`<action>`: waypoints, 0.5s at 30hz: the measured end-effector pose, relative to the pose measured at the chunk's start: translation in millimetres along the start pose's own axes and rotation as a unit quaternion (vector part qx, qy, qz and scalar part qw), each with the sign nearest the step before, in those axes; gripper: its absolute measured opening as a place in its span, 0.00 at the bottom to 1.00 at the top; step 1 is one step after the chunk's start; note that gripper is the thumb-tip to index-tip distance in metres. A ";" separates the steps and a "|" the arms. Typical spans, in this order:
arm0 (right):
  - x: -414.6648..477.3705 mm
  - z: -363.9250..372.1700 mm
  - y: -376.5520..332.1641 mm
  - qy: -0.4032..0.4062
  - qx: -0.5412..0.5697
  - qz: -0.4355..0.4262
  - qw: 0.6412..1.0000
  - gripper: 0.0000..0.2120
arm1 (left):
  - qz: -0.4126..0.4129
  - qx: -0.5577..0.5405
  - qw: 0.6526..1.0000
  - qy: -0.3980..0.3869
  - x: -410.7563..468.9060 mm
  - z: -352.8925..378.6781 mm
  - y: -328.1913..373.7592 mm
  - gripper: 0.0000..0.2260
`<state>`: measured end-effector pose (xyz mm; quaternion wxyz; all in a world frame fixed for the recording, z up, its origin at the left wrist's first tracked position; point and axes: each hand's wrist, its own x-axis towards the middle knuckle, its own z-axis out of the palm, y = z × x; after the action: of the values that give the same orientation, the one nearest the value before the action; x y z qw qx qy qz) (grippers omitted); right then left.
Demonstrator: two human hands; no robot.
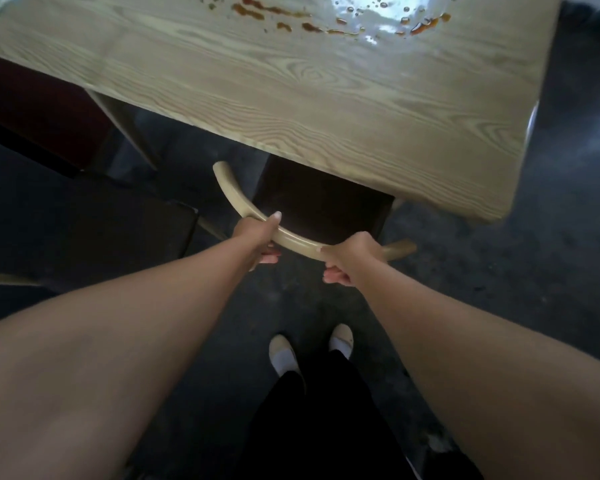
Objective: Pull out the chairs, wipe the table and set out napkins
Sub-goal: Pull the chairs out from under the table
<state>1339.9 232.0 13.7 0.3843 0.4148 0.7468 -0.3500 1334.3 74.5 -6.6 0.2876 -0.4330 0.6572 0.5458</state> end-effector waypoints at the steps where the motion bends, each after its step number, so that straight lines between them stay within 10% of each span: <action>1: -3.3 0.3 -1.9 -0.036 0.097 0.065 0.993 0.16 | -0.003 0.001 1.000 -0.004 1.8 2.3 1.6 0.18; 5: -6.2 7.5 -4.0 -0.133 0.244 0.186 0.942 0.27 | -0.024 -0.020 1.000 0.000 7.8 8.9 4.4 0.15; 11: 3.8 14.5 -19.3 -0.144 0.542 0.241 0.792 0.17 | -0.049 -0.084 0.995 -0.010 21.1 9.6 9.1 0.07; 15: 6.7 13.2 -27.6 -0.133 0.547 0.230 0.794 0.14 | -0.050 -0.125 0.991 -0.005 24.9 12.1 14.2 0.07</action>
<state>1316.7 211.9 7.4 0.2582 0.6646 0.2551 -0.6531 1309.2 80.3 -24.0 0.2612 -0.4952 0.5600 0.6108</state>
